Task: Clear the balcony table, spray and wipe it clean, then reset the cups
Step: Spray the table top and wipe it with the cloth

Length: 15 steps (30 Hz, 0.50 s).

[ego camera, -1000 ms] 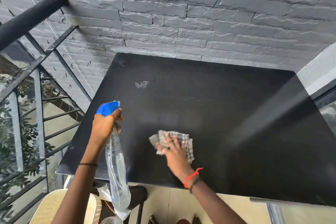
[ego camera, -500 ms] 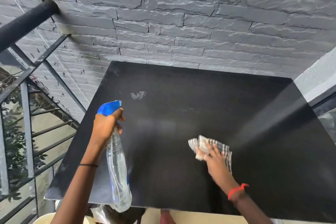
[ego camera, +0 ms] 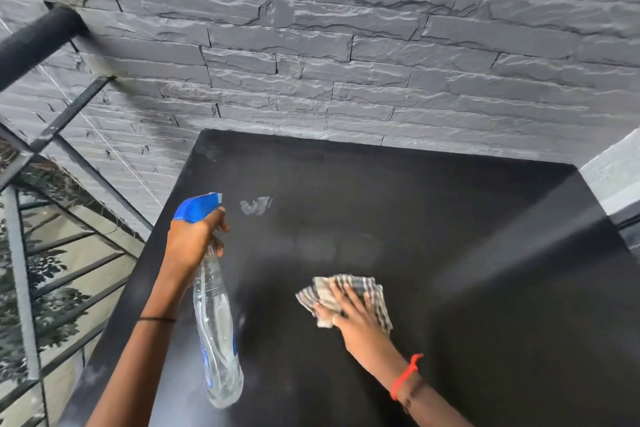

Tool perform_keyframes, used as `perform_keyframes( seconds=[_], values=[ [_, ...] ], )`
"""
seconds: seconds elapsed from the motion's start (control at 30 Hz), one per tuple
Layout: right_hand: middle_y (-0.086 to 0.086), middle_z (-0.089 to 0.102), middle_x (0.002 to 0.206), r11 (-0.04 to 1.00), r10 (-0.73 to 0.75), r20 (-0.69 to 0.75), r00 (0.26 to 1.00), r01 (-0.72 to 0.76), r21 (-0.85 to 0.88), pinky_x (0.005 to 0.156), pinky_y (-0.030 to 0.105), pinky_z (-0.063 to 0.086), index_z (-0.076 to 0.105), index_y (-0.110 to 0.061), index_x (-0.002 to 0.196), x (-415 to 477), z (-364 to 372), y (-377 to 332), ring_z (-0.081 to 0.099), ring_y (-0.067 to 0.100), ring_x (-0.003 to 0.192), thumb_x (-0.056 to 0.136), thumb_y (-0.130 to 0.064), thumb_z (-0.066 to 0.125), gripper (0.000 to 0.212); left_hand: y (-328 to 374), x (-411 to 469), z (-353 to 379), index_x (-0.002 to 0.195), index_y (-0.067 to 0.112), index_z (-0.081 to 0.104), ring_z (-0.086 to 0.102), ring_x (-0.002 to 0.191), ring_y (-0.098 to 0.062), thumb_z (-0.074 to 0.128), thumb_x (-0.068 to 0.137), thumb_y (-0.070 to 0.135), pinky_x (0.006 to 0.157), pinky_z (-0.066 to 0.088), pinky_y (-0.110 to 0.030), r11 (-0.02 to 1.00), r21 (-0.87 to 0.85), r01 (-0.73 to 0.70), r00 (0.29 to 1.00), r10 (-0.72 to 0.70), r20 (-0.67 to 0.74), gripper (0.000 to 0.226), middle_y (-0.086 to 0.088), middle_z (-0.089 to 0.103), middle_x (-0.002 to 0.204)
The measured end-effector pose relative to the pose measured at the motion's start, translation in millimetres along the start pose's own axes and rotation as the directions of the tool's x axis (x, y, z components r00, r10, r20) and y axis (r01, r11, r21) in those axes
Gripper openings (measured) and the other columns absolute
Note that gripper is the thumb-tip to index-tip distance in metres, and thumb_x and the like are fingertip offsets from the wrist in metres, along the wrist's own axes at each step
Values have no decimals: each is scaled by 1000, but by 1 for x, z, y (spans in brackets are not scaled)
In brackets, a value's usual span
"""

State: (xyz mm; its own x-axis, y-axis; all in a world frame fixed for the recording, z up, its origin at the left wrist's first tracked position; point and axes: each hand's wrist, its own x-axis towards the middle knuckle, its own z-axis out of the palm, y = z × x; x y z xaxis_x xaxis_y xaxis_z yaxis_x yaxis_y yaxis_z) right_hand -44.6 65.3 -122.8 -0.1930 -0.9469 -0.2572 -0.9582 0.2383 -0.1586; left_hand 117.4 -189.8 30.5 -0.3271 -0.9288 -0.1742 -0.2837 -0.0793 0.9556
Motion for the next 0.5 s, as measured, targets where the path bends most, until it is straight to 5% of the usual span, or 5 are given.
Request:
perform_keyframes(
  seconds=[0.07,0.17,0.27,0.37,0.5],
  values=[
    [2,48,142,998,66,-18,998,-66,-12,109,41,15,50,-44,127,-17,2,32,52,26,125,49,-10,55,85,2,9,6,79,6,58,45,30,-16,57,90,17,40,35,-20,1000,-2,14,1000,-14,7,15,-4,62,71],
    [2,39,146,969,246,-35,969,-245,39,109,41,27,53,-39,129,-2,-24,84,50,33,126,54,1,47,85,6,22,18,76,8,57,45,31,-17,59,89,17,47,36,-26,1000,-5,1,1000,-1,17,16,-5,62,70],
    [3,9,158,935,343,-12,939,-340,98,119,45,7,31,-40,143,50,-50,113,15,32,145,79,6,37,79,13,33,30,77,8,56,45,30,-19,60,87,17,47,37,-27,1000,2,-28,999,28,38,14,-3,63,66],
    [3,2,159,933,346,-12,938,-342,116,115,57,6,25,-40,146,107,-70,94,5,33,146,85,-2,34,73,19,42,40,75,11,56,45,30,-18,60,88,14,46,38,-27,1000,4,-11,1000,11,28,14,3,63,59],
    [12,48,141,983,178,-65,982,-174,61,93,66,39,64,-33,118,137,-64,39,48,42,124,60,-6,54,64,23,53,51,69,10,56,45,33,-22,60,87,12,48,39,-30,1000,-6,-2,1000,2,18,19,-6,63,63]
  ],
)
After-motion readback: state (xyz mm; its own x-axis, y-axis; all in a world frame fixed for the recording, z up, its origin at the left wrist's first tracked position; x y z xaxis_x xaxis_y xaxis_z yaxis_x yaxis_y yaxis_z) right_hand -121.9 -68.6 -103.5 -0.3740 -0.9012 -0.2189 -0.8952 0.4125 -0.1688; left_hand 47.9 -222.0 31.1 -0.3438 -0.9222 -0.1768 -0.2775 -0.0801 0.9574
